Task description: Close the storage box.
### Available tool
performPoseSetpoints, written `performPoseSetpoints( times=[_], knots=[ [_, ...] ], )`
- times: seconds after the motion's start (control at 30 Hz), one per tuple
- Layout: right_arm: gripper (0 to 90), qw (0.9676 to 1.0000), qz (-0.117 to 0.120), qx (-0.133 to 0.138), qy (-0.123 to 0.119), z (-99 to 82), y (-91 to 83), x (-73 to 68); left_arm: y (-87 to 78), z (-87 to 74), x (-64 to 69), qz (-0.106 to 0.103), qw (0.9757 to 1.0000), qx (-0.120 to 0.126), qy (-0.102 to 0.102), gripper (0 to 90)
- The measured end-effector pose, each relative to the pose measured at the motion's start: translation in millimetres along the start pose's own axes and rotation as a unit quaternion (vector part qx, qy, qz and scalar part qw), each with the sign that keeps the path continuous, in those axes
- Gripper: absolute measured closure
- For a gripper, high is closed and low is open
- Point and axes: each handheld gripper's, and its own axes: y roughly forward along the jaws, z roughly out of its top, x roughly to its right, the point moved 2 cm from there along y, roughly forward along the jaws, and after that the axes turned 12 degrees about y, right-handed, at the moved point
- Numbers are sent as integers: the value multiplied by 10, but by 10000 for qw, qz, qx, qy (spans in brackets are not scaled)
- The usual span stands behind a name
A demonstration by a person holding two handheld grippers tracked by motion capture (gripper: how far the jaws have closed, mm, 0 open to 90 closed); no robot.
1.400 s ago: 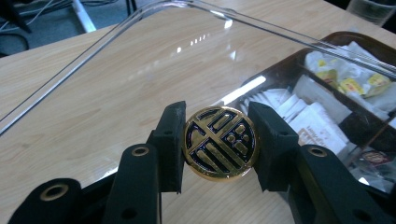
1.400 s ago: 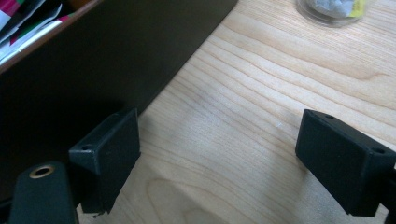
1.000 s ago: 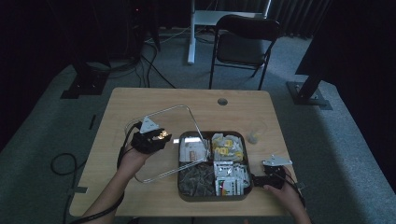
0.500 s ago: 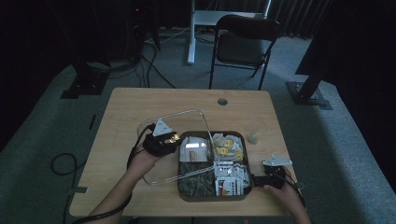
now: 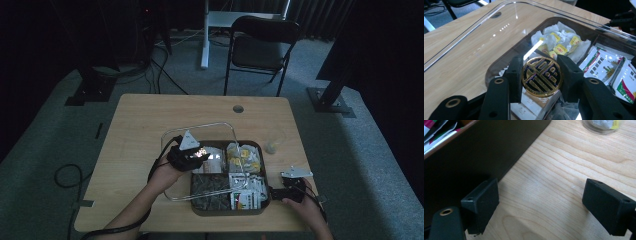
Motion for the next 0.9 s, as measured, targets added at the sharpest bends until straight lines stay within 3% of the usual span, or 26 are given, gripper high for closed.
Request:
performPoseSetpoints(
  times=[0.47,0.9],
  knots=[
    [131,10000,0,-5,-1,0,-1,0,147,140,159,-178,9997,78,157,592],
    [131,10000,2,-1,4,0,0,0,364,158,338,-454,9984,29,329,592]
  ],
)
